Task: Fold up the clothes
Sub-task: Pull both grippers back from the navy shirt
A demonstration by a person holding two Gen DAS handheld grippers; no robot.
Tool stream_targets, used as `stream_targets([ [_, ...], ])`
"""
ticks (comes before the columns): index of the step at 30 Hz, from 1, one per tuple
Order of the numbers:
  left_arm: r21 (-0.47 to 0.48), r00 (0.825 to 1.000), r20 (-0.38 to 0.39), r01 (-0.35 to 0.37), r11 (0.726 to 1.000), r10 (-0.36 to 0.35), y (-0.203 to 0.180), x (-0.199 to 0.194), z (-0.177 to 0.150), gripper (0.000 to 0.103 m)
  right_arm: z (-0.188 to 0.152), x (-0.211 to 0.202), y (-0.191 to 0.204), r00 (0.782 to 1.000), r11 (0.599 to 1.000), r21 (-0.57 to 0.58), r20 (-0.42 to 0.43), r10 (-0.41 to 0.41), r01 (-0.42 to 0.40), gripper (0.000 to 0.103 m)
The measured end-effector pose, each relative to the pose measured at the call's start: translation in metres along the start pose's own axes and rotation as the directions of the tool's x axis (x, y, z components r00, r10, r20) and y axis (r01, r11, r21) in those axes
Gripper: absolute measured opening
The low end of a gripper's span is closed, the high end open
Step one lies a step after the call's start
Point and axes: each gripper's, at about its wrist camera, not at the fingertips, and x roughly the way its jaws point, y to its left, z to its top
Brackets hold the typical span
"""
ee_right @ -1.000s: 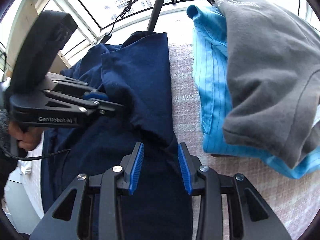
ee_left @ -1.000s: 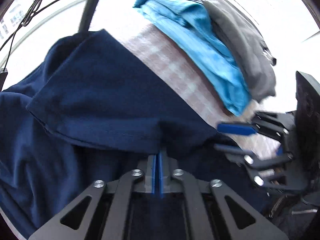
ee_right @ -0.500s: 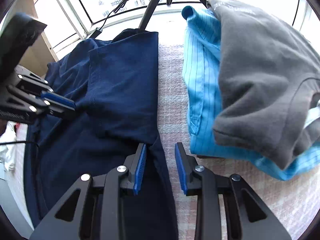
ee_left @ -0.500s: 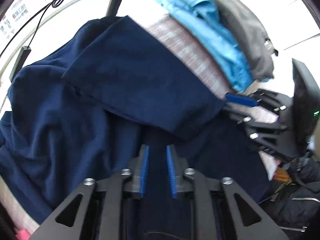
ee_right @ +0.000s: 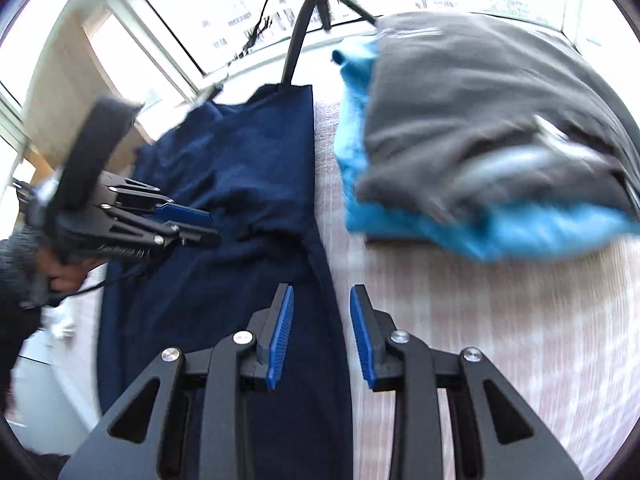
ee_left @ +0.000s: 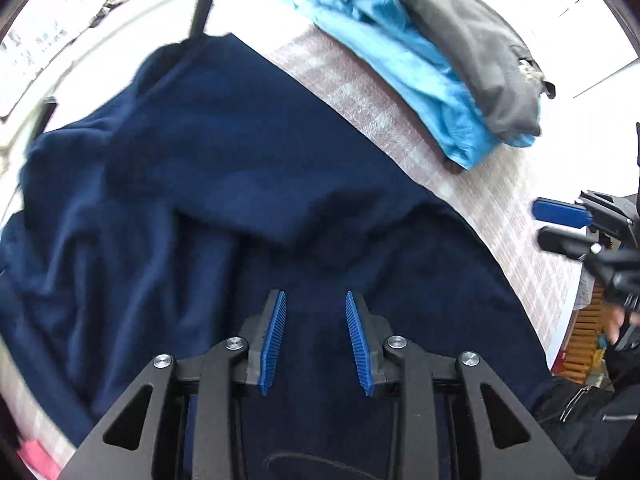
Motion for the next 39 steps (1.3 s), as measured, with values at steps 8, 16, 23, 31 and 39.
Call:
stream_targets([
  [8,-0.033,0.995,0.061,-0.072,0.997,0.074,-0.015,-0.047,-0.022,0.03,-0.08,-0.07,-0.042,1.0,0.996,0.09,-0.008,-0.018,0.019,0.03],
  [16,0.102,0.997,0.078,0.014,0.995,-0.022,-0.111,0.011,-0.066,0.03,-0.184,-0.098,-0.05,0.998,0.979,0.199,-0.064,-0.025,0.037,0.03],
  [23,0.201,0.991,0.066,0.099,0.975,-0.115,-0.186,0.023,-0.161,0.03,-0.253,-0.12,-0.033,0.996,0.974,0.224,-0.085,-0.005,0.024,0.031],
  [31,0.167,0.983,0.015,0.18,0.969,-0.185,-0.25,0.057,-0.262,0.03,-0.279,-0.108,-0.022,0.992,0.987,0.157,-0.123,-0.016,0.035,0.031],
  [39,0.048,0.963,0.18,0.195,0.98,-0.201,-0.328,0.054,-0.252,0.032,-0.228,-0.141,-0.044,0.995,0.997,0.076,-0.095,0.019,-0.012,0.031],
])
